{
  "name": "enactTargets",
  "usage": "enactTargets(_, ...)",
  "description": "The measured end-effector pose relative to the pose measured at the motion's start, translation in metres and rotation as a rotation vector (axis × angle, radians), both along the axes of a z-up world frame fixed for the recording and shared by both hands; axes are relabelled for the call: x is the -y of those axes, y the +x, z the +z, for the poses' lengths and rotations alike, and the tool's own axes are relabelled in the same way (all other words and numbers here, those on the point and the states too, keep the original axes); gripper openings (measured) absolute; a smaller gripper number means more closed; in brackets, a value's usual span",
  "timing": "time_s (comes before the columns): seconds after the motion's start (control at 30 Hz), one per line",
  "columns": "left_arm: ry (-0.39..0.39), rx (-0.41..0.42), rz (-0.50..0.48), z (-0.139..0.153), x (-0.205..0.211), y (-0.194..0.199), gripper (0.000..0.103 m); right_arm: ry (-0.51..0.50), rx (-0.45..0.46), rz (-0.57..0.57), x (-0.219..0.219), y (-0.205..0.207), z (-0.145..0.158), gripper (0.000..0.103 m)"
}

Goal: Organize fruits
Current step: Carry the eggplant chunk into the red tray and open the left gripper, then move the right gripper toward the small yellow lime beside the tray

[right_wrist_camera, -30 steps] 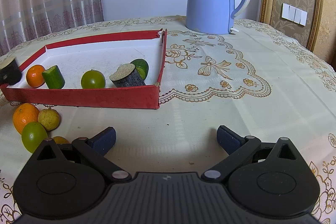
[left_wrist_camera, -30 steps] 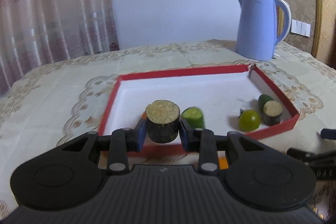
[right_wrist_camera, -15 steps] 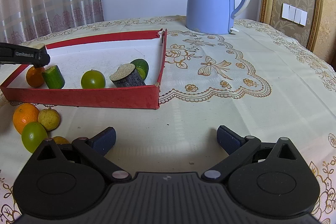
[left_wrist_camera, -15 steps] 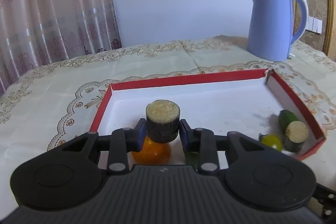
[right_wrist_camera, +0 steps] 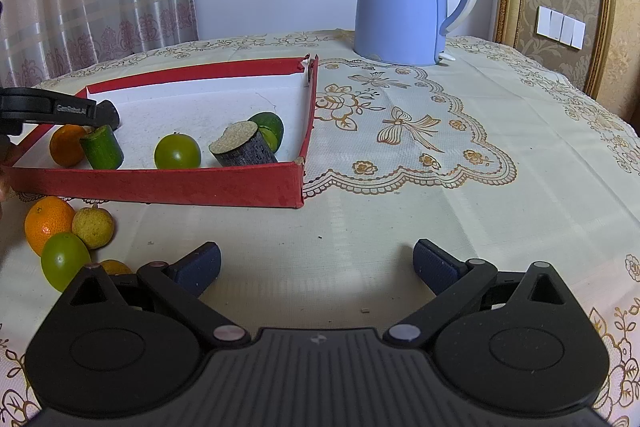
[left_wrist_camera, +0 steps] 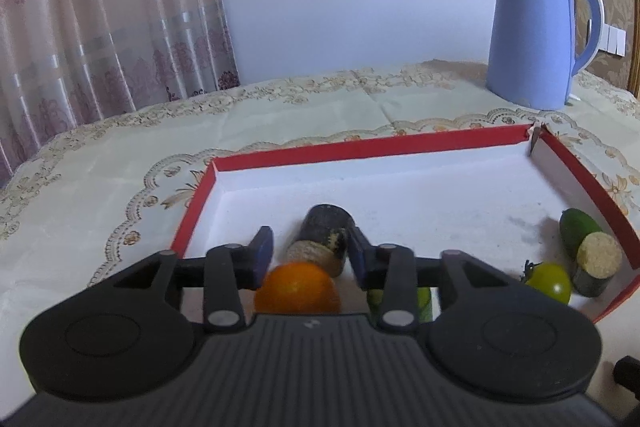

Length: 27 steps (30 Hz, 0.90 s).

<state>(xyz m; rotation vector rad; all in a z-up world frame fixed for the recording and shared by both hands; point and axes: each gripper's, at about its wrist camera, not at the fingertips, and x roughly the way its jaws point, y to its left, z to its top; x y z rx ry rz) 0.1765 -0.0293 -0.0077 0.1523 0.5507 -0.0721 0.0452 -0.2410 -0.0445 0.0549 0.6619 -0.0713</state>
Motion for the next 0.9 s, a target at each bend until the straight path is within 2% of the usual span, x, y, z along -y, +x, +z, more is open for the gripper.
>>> enactTargets(0.07, -0.013, 0.028, 0.003, 0.005, -0.005, -0.009, 0.069, 0.0, 0.0, 0.0, 0.0, 0.0, 0.0, 0.103)
enactTargets(0.2, -0.013, 0.085, 0.004, 0.019, -0.016, -0.035, 0.073, 0.0, 0.0, 0.0, 0.0, 0.0, 0.0, 0.103)
enactTargets(0.4, -0.056, 0.131, -0.013, 0.027, -0.033, -0.091, 0.089, 0.0, 0.0, 0.0, 0.0, 0.0, 0.0, 0.103)
enactTargets(0.63, -0.03, 0.08, -0.001, 0.004, -0.038, -0.128, 0.09, 0.0, 0.0, 0.0, 0.0, 0.0, 0.0, 0.103)
enactTargets(0.8, -0.055, 0.038, 0.032, -0.008, -0.048, -0.131, 0.09, 0.0, 0.0, 0.0, 0.0, 0.0, 0.0, 0.103)
enactTargets(0.9, -0.042, 0.021, 0.049, -0.014, -0.052, -0.129, 0.09, 0.0, 0.0, 0.0, 0.0, 0.0, 0.0, 0.103)
